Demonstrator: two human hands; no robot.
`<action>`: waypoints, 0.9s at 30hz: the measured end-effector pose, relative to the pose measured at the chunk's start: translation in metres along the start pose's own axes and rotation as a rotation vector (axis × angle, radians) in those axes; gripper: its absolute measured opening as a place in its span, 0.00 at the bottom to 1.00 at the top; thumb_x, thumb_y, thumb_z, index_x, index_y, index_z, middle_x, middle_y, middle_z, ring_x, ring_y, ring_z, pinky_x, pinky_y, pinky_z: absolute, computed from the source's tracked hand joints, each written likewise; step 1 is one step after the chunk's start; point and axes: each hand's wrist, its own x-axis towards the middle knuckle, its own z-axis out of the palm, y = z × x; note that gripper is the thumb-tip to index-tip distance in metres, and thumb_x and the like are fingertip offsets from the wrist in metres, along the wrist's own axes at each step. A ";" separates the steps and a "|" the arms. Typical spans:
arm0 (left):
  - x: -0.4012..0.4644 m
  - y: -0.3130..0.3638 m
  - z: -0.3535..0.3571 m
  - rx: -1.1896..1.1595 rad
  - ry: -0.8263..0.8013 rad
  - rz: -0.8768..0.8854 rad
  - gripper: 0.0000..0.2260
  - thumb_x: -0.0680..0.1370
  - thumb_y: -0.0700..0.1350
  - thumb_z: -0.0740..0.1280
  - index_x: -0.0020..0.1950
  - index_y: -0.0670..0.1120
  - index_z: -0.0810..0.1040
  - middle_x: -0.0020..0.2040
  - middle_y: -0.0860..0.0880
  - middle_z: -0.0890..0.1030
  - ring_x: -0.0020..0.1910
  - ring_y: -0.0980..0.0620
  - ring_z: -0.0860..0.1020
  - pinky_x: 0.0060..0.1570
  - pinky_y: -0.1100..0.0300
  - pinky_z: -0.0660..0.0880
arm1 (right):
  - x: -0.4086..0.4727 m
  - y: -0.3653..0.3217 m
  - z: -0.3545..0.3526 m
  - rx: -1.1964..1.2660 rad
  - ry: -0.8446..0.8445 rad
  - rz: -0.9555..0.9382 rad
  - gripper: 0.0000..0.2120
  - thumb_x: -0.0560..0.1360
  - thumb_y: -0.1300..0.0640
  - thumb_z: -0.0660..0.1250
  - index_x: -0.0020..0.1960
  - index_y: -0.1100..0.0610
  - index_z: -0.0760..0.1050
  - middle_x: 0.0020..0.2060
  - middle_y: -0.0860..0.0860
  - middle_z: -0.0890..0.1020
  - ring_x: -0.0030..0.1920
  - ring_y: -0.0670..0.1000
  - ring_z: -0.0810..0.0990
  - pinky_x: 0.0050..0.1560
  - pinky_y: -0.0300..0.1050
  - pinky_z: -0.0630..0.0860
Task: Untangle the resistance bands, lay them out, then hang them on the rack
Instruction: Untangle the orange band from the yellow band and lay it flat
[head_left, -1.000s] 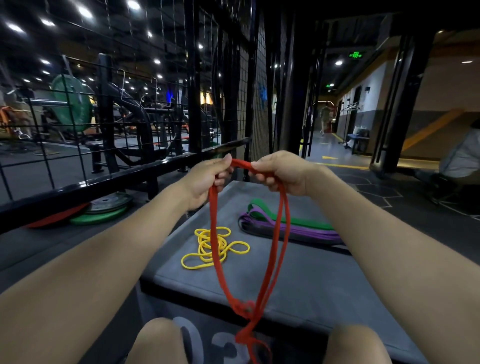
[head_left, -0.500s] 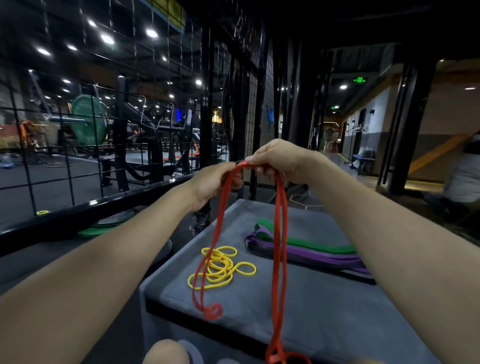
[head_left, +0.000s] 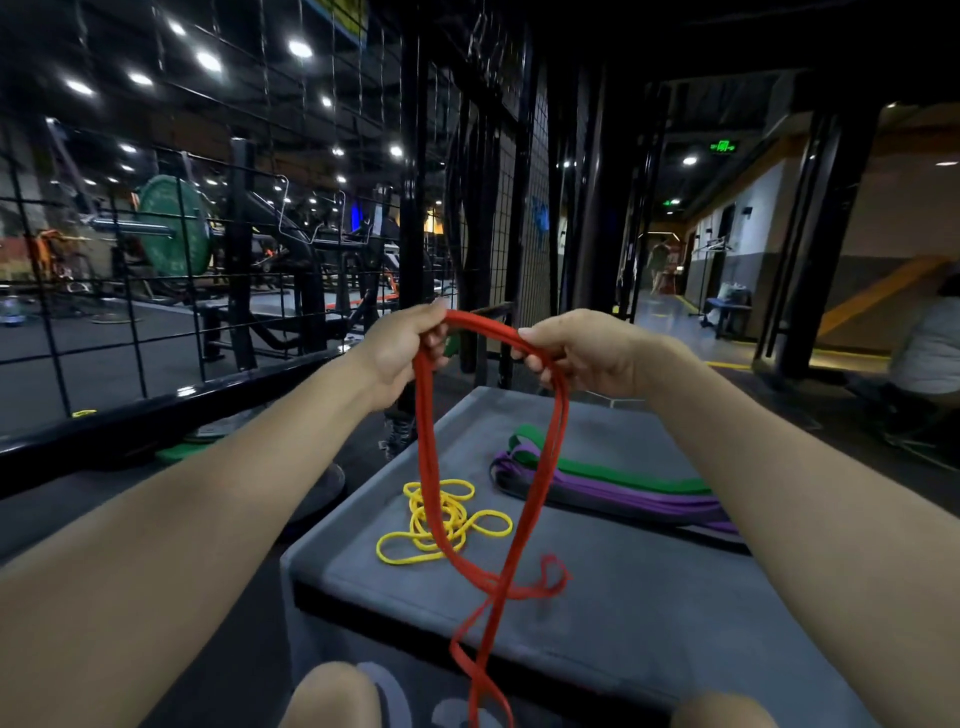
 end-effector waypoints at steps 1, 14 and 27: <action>0.000 -0.003 -0.002 -0.003 0.002 -0.016 0.16 0.81 0.48 0.58 0.33 0.48 0.69 0.29 0.51 0.65 0.30 0.55 0.66 0.41 0.60 0.71 | -0.001 0.000 0.000 -0.038 0.012 0.006 0.10 0.79 0.54 0.60 0.44 0.58 0.76 0.30 0.48 0.75 0.28 0.44 0.72 0.26 0.32 0.70; -0.010 -0.008 0.023 0.112 -0.120 0.040 0.14 0.82 0.48 0.54 0.47 0.48 0.78 0.43 0.50 0.80 0.46 0.53 0.78 0.49 0.58 0.70 | 0.004 -0.028 0.005 -0.043 0.116 -0.150 0.08 0.77 0.59 0.63 0.45 0.59 0.80 0.25 0.46 0.73 0.26 0.42 0.67 0.29 0.34 0.64; -0.002 -0.025 0.052 0.068 -0.216 0.121 0.13 0.83 0.49 0.51 0.42 0.47 0.70 0.31 0.51 0.64 0.29 0.57 0.63 0.29 0.66 0.64 | 0.007 -0.011 -0.004 0.023 0.183 -0.361 0.13 0.80 0.58 0.59 0.37 0.57 0.73 0.25 0.47 0.70 0.24 0.43 0.66 0.25 0.33 0.65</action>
